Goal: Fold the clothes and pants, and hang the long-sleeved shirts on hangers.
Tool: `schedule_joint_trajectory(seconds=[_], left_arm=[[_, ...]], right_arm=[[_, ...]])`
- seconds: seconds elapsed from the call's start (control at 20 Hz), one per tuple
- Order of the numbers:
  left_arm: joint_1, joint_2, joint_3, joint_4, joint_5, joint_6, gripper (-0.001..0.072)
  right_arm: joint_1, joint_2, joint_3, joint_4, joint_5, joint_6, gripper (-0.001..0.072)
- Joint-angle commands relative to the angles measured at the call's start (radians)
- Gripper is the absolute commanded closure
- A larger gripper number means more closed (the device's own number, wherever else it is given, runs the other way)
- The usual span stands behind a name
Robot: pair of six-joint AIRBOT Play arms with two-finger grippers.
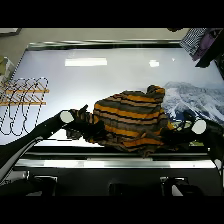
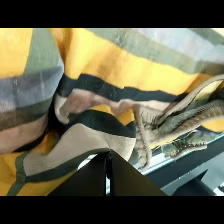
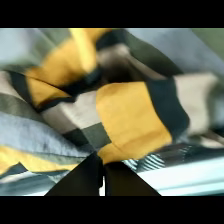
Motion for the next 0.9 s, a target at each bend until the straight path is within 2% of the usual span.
schedule_joint_trajectory(seconds=[0.0, 0.2, 0.45, 0.55, 0.6, 0.65, 0.7, 0.8, 0.85], left_arm=[[0.000, -0.001, 0.000, 0.014, -0.051, 0.003, 0.0684], [0.000, -0.001, 0.000, 0.055, -0.062, 0.003, 0.0683], [0.000, -0.001, 0.000, 0.055, -0.061, 0.003, 0.0680], [0.000, -0.001, 0.001, 0.055, -0.060, 0.003, 0.0630], [0.000, 0.000, 0.001, 0.055, -0.060, 0.009, 0.0536], [0.000, 0.001, 0.001, 0.055, -0.061, 0.026, 0.0374], [0.001, 0.004, 0.001, 0.055, -0.062, 0.038, 0.0255], [0.006, 0.019, 0.001, 0.056, -0.062, 0.065, 0.0166], [0.013, 0.032, 0.001, 0.056, -0.062, 0.077, 0.0165]], right_arm=[[0.001, 0.112, -0.014, -0.148, 0.075, 0.041, 0.0690], [0.001, 0.148, -0.124, -0.154, 0.013, 0.051, 0.0689], [0.001, 0.148, -0.192, -0.056, -0.127, 0.062, 0.0683], [0.001, 0.150, -0.189, -0.051, -0.118, 0.061, 0.0509], [0.001, 0.159, -0.183, -0.056, -0.096, 0.056, 0.0447], [0.001, 0.182, -0.170, -0.074, -0.074, 0.054, 0.0444], [0.001, 0.213, -0.148, -0.106, -0.055, 0.054, 0.0444], [0.001, 0.294, -0.067, -0.181, -0.034, 0.036, 0.0428], [0.001, 0.330, -0.008, -0.201, -0.035, -0.002, 0.0428]])
